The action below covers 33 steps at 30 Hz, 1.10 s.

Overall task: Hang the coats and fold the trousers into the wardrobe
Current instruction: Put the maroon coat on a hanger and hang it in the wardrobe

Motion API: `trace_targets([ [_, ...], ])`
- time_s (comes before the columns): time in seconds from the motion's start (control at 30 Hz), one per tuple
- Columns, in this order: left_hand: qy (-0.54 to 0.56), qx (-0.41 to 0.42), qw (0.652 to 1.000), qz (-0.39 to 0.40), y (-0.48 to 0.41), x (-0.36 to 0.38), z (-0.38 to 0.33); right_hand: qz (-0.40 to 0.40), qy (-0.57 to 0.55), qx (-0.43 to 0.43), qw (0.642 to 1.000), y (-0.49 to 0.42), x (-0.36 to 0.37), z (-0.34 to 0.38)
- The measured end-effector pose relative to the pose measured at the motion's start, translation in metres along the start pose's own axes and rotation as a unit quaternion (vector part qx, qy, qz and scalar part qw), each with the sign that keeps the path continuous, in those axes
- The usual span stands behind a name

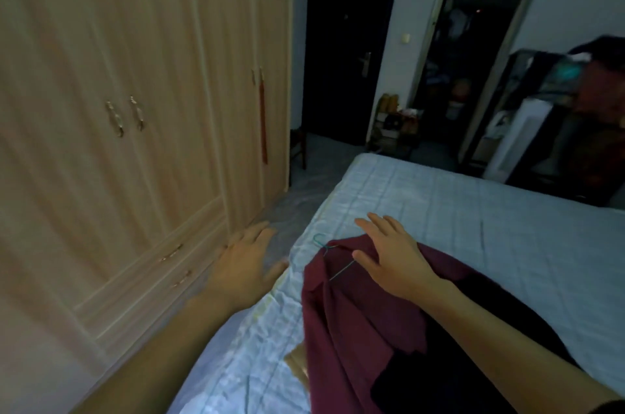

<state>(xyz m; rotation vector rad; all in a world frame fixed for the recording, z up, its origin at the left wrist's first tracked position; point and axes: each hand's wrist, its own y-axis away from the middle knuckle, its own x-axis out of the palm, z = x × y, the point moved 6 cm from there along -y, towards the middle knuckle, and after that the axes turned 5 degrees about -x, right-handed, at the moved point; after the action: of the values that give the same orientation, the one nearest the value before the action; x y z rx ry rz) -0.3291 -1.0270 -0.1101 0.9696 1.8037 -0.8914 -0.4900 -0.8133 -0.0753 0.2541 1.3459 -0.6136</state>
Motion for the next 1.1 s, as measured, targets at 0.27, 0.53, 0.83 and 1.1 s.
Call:
trace_targets([
  [0.27, 0.023, 0.038, 0.998, 0.052, -0.04, 0.043, -0.024, 0.021, 0.015, 0.087, 0.996, 0.028, 0.017, -0.026],
  [0.53, 0.011, 0.053, 0.996, 0.066, -0.059, 0.079, -0.073, -0.015, -0.032, 0.108, 0.994, 0.039, 0.009, -0.086],
  [0.83, -0.039, -0.011, 0.997, 0.066, -0.069, 0.107, -0.097, -0.009, -0.058, 0.03, 0.998, 0.019, 0.012, -0.15],
  [1.1, -0.092, -0.053, 0.99, 0.089, -0.091, 0.135, -0.109, 0.038, -0.045, -0.012, 0.998, -0.019, 0.048, -0.181],
])
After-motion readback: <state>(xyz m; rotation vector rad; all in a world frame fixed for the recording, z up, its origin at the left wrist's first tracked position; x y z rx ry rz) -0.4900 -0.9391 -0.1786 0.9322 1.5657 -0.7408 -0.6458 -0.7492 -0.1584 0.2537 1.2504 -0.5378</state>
